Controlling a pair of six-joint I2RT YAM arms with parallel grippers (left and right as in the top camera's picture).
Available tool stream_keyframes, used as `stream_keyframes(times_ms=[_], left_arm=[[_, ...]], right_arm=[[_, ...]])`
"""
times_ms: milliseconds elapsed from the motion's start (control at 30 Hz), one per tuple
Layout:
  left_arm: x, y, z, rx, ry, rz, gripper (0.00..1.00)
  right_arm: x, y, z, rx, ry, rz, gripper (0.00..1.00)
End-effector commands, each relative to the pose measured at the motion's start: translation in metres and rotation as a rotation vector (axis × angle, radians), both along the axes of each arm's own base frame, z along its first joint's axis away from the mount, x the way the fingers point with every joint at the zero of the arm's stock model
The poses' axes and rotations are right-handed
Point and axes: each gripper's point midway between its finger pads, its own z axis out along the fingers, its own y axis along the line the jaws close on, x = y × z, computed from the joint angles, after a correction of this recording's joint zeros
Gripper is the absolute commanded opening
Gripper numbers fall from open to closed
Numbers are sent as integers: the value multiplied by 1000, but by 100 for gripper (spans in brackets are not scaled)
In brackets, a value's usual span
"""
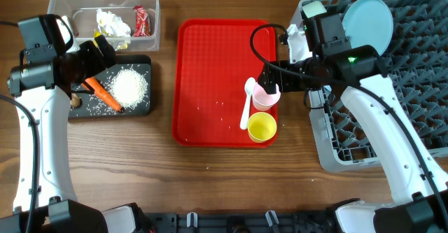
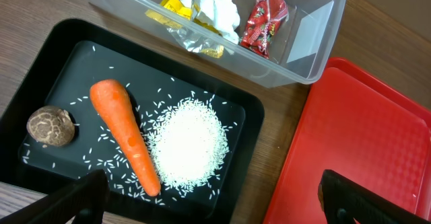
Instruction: Sort waste into correct bins and load items into the dishwasher rack
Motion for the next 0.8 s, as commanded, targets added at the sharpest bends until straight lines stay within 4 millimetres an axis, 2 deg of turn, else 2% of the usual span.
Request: stream_keyframes(times_ms=[0,767], left_arm=[[1,3,2,10,-4,-3,100],[1,3,2,10,-4,-3,100]], right_arm=[[-2,4,-3,6,3,32,91],[-1,5,-2,7,-2,32,92]])
